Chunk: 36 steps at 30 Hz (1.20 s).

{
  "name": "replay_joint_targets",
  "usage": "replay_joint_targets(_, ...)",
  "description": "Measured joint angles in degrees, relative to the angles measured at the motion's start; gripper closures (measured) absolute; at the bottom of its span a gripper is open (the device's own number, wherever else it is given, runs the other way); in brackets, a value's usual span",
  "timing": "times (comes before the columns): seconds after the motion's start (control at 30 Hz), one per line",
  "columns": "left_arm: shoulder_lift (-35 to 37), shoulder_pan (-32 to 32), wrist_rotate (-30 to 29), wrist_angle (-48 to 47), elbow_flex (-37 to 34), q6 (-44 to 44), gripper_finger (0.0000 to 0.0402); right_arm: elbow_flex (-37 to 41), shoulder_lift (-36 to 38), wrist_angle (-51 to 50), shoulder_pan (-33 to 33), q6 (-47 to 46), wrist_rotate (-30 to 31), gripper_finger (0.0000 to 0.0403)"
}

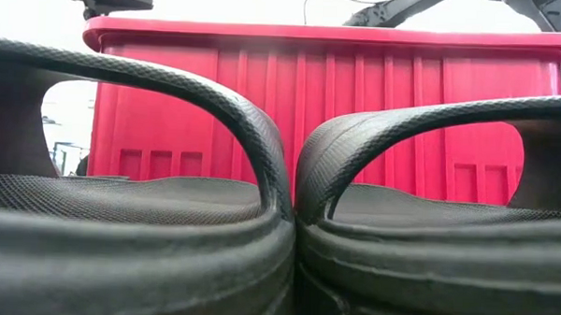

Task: Pick and place slides into bin
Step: Put the black slipper into the red bin

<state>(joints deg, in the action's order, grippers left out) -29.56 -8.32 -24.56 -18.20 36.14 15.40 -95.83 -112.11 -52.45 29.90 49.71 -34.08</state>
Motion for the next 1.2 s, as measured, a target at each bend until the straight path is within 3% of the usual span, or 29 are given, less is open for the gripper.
replay_joint_targets(0.3,-0.1,0.0,-1.1,0.1,0.0,1.9,0.0376,0.0,-4.4,-2.2,0.8,-0.9,-4.8,0.0399)
replay_joint_targets(0.73,0.0,0.0,-1.5,0.3,0.0,3.0,0.0376,0.0,-5.9,1.4,0.8,-8.4,3.7,0.0393)
replay_joint_targets(1.07,-0.1,0.0,-1.0,0.4,0.0,2.9,0.0376,0.0,-5.9,2.0,0.8,-8.7,7.6,0.0289)
replay_joint_targets(1.2,-0.1,0.0,-1.0,0.4,0.0,2.9,0.0376,0.0,-5.5,2.5,0.3,-9.2,11.9,0.0248)
